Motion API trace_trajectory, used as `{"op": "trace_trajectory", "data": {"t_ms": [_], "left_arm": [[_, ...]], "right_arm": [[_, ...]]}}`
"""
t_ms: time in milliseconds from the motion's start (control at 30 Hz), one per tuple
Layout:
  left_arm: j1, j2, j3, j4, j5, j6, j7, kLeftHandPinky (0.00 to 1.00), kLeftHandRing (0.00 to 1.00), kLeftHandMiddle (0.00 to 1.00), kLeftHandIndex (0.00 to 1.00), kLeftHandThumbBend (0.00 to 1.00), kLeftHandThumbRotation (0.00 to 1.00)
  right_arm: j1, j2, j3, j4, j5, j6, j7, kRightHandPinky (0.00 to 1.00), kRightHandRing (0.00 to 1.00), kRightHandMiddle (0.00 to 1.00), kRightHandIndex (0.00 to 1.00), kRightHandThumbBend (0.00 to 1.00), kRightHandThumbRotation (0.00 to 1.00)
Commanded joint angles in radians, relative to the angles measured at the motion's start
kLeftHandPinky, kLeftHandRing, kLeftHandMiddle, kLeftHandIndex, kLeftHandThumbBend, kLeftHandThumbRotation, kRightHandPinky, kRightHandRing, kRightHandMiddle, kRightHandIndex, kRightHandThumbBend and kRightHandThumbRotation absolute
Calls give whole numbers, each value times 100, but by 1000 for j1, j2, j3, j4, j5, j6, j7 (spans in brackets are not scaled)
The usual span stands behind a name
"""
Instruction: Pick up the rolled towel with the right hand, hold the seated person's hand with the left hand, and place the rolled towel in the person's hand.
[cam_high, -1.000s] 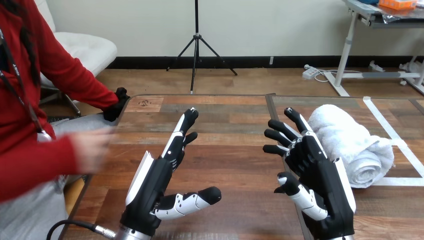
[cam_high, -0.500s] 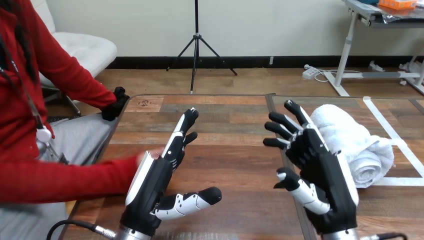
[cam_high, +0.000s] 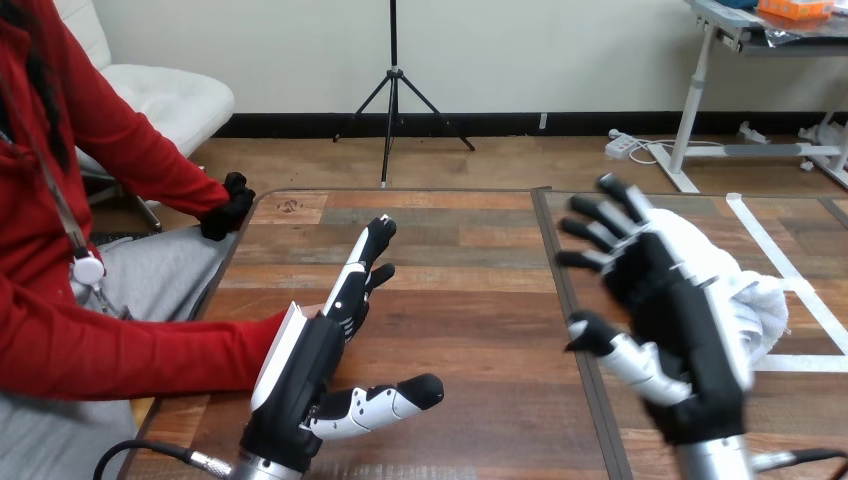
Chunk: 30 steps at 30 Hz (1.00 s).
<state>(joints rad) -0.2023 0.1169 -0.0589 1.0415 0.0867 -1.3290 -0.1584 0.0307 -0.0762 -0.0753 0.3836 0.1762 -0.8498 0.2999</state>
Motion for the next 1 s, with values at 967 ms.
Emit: {"op": "trace_trajectory", "data": {"t_ms": [967], "left_arm": [[-38,-8,9,-28,-6,-11,12,93,100,100,100,100,61]], "right_arm": [[-217,-173,-167,-178,-100,149,-215,68,81,82,88,100,46]]}}
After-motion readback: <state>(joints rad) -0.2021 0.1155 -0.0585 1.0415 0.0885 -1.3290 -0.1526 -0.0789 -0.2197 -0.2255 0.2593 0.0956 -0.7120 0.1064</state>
